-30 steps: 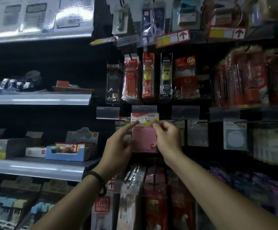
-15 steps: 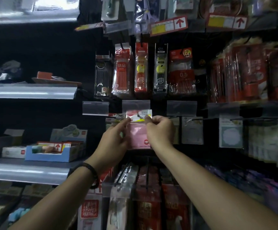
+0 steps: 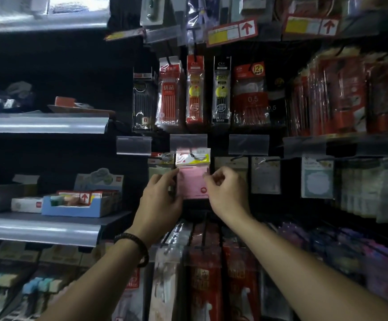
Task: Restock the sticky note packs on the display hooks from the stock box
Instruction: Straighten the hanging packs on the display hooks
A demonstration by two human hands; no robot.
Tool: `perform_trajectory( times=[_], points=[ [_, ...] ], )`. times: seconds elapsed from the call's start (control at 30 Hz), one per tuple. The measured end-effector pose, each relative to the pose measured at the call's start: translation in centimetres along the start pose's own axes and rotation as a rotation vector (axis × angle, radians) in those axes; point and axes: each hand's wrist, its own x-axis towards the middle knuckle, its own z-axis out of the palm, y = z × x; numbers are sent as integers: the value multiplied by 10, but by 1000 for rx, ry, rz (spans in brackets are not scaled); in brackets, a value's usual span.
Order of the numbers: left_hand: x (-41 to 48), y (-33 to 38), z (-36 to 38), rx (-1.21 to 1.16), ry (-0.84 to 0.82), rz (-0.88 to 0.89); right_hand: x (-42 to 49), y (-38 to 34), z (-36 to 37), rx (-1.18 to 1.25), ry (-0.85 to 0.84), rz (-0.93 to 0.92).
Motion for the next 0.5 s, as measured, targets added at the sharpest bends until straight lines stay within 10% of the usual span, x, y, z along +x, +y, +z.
perform_trajectory(
  times=[0.27, 0.5],
  points=[
    [-146, 41, -2, -83, 78, 154, -110, 3, -74, 130, -60, -145],
    [-341, 17, 69, -178, -263, -47, -259, 90, -133, 154, -230, -12]
  ],
)
